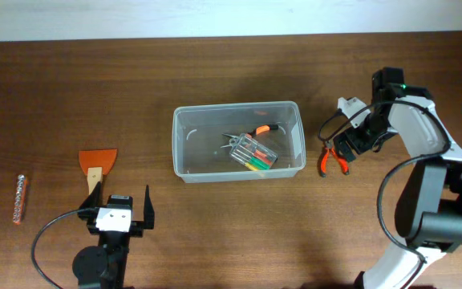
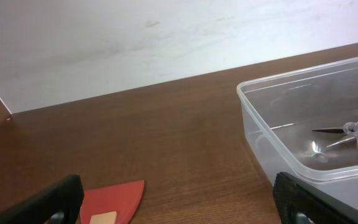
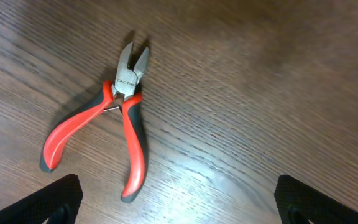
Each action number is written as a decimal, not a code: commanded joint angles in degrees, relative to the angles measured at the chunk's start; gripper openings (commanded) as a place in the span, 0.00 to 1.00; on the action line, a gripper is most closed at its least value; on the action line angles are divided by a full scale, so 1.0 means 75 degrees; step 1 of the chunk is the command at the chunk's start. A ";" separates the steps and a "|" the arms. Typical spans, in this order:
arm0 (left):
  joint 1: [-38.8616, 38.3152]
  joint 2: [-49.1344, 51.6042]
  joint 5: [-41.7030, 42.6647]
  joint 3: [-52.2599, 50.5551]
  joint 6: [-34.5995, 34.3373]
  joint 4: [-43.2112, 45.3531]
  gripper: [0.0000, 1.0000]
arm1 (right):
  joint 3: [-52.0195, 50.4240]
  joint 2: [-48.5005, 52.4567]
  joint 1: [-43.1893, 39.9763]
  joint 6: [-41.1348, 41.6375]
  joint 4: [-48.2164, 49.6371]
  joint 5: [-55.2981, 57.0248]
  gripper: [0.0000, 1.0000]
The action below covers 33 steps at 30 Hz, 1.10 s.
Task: Pack container
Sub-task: 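Lower the right gripper and grasp the cutting pliers at the head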
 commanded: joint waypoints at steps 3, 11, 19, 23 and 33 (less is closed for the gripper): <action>0.0050 -0.0064 -0.0050 -0.0052 -0.0093 0.0026 0.99 | -0.0032 0.0373 -0.0032 -0.0020 0.0015 -0.0152 0.99; 0.0050 -0.0064 -0.0050 -0.0052 -0.0093 0.0026 0.99 | -0.0032 0.0396 -0.0035 -0.0023 0.0076 -0.0152 0.99; 0.0050 -0.0064 -0.0050 -0.0052 -0.0093 0.0026 0.99 | -0.0032 0.0490 -0.0032 -0.0023 0.0035 -0.0122 0.99; 0.0050 -0.0064 -0.0050 -0.0052 -0.0093 0.0026 0.99 | -0.0032 0.0714 0.0015 0.0117 -0.0064 -0.0096 0.99; 0.0050 -0.0064 -0.0050 -0.0052 -0.0093 0.0026 0.99 | -0.0032 0.0796 0.0423 0.0119 -0.0029 0.0542 0.99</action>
